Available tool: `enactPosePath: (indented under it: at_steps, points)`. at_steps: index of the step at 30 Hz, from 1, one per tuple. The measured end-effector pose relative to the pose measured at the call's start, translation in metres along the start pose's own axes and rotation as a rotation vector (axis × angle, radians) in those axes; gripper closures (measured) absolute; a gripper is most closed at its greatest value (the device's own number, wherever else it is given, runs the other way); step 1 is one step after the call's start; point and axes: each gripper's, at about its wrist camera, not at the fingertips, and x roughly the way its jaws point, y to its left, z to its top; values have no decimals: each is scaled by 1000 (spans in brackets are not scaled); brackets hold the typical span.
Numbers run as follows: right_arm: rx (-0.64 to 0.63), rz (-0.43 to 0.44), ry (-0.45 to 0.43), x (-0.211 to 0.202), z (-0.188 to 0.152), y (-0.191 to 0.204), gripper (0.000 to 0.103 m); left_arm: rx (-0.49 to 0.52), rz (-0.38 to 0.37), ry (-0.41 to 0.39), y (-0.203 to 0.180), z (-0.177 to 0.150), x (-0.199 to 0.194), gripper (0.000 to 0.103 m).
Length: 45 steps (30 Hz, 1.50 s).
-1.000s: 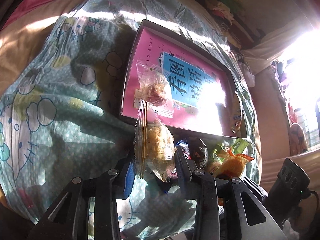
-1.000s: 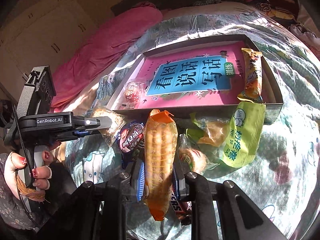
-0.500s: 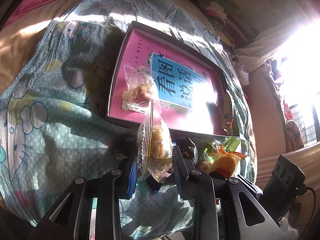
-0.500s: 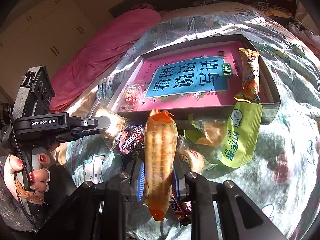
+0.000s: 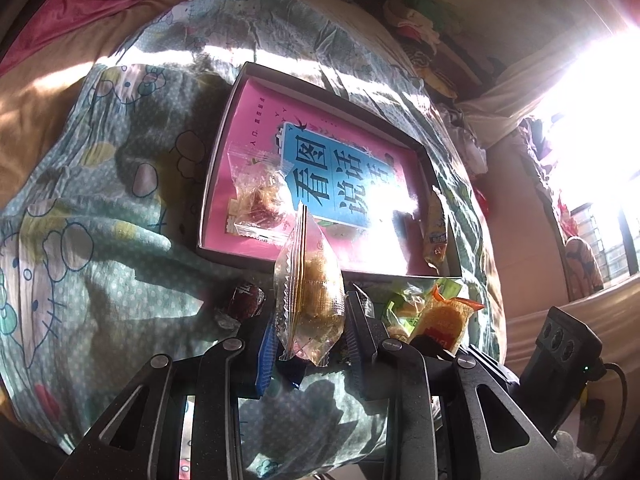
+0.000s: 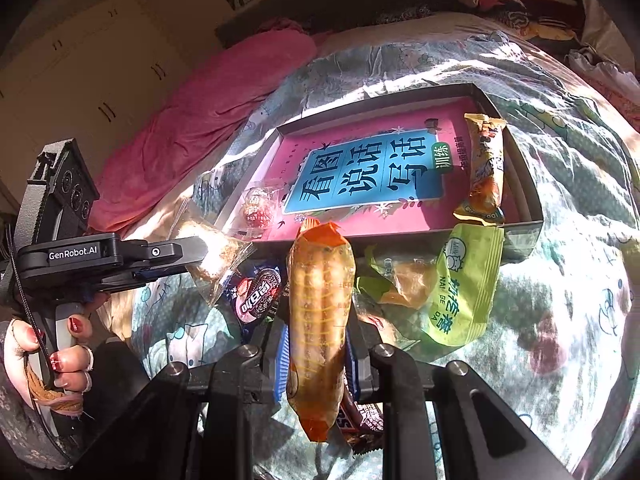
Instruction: Organize snacks
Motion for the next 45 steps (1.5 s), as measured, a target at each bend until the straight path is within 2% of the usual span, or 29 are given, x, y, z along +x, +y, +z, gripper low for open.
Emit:
enactPosePath:
  at_steps: [10, 14, 25, 45]
  points:
    - [28, -16, -42, -11, 10, -9, 80, -33, 3, -73, 11, 15, -26, 71]
    - [38, -20, -56, -14, 14, -13, 80, -44, 4, -77, 14, 17, -28, 71]
    - [60, -41, -89, -22, 25, -22, 80, -28, 2, -72, 2, 22, -18, 71]
    - [75, -66, -124, -21, 45, -28, 80, 58, 87, -101, -19, 42, 20, 71]
